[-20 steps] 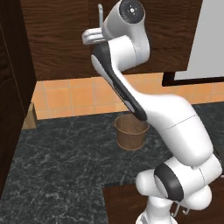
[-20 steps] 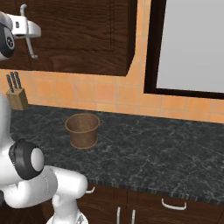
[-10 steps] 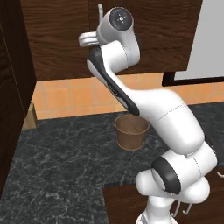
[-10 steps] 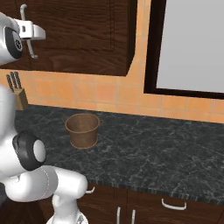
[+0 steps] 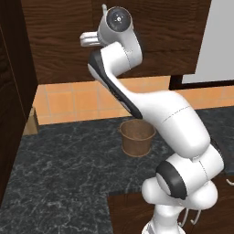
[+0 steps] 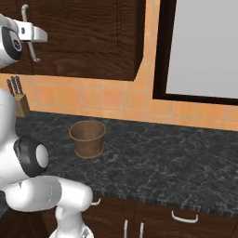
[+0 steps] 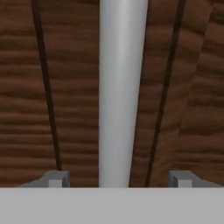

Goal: Open the cabinet, pick up the bread from the cabinet and place it in the basket. Then move the basket to the dining counter.

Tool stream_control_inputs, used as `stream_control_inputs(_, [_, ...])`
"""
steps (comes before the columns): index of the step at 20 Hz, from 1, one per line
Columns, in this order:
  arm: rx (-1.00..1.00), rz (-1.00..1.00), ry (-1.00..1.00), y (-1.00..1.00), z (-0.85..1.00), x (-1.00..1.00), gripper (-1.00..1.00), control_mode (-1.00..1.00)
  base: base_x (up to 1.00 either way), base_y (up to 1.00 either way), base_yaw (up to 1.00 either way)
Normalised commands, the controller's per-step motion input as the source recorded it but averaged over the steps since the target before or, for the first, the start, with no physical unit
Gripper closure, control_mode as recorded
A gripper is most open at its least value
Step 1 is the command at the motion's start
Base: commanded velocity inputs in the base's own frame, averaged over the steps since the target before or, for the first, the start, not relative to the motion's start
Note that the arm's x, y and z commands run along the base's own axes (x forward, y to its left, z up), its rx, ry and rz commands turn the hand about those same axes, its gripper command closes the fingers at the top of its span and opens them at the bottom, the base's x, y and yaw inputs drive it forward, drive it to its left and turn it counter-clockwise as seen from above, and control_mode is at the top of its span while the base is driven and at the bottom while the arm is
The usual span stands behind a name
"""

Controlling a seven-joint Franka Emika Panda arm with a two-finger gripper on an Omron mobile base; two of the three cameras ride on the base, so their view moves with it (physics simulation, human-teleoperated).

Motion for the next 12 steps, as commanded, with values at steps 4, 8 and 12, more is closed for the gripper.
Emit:
stream_control_inputs(4, [0.00,0.00,-0.03,-0.27,-0.42,0.33,1.00,-1.00,0.00,0.00,0.00])
stream_control_inputs(8, [0.01,0.00,0.01,-0.78,-0.42,0.24,1.00,-1.00,0.00,0.00,0.00])
stream_control_inputs(12, [0.02,0.00,0.05,-1.00,-0.26,0.01,1.00,-1.00,0.00,0.00,0.00])
